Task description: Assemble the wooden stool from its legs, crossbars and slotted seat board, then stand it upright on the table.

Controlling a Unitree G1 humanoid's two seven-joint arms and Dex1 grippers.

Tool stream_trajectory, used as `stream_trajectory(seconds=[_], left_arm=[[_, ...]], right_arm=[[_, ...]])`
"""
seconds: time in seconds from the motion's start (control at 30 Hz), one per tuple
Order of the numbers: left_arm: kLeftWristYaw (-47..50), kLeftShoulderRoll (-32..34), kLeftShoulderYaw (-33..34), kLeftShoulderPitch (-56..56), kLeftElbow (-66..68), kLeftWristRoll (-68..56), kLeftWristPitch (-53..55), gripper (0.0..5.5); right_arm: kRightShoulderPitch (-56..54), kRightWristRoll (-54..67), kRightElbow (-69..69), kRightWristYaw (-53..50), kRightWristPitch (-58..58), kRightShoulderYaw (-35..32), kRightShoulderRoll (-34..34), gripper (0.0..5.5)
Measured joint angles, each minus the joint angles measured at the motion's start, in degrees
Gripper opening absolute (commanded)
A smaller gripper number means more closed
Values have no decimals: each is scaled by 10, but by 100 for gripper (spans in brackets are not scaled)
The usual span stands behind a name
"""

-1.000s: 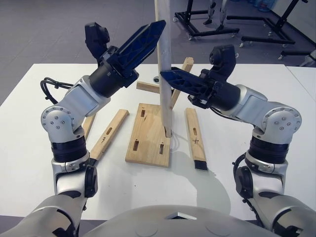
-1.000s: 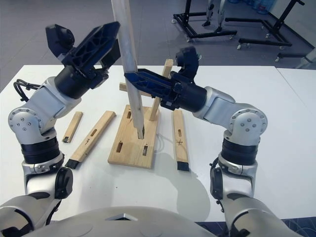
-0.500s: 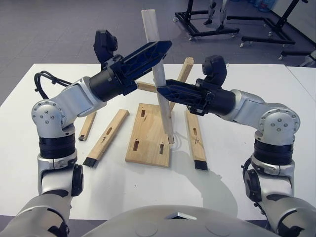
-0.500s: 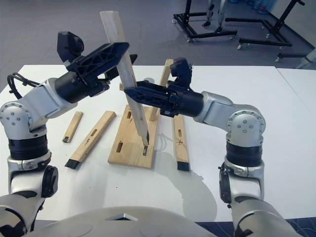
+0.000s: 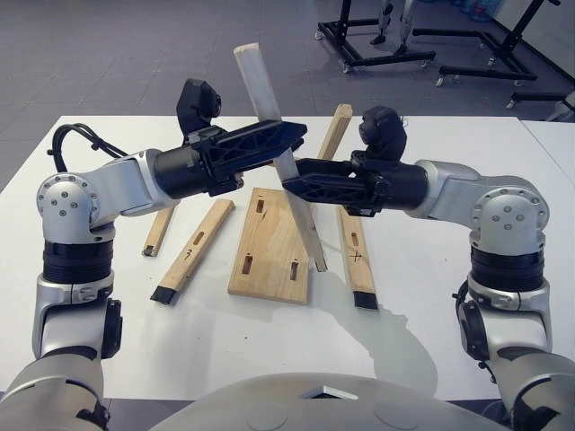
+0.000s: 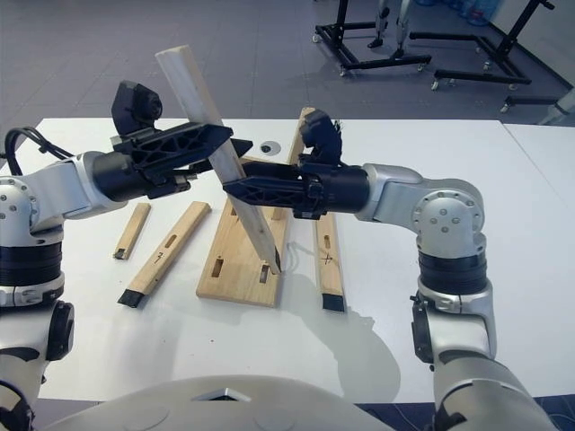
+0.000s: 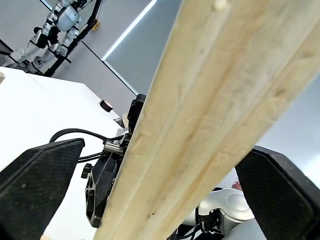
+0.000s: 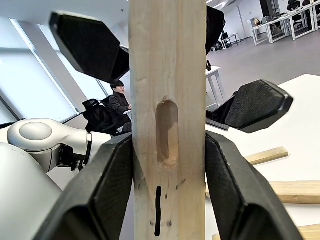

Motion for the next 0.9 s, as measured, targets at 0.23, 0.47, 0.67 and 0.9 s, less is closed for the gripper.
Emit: stream_trajectory(seconds=[0.23,0.47,0.67,0.9], left_arm=[[2,-2,0,-5,15,-3,-1,524],[5,-4,0,-6,15,-4,-1,433],[12,-11,0,-6,15,-4,-3,338],[18,-14,0,-7,11,-1,-8,262]], right_arm=[[0,-6,-2,3,0,0,0,202],[2,-7,-2,3,0,1,0,202],[5,-7,-2,2,0,2,0,202],[16,-12,-4,-1,0,3,3,202]])
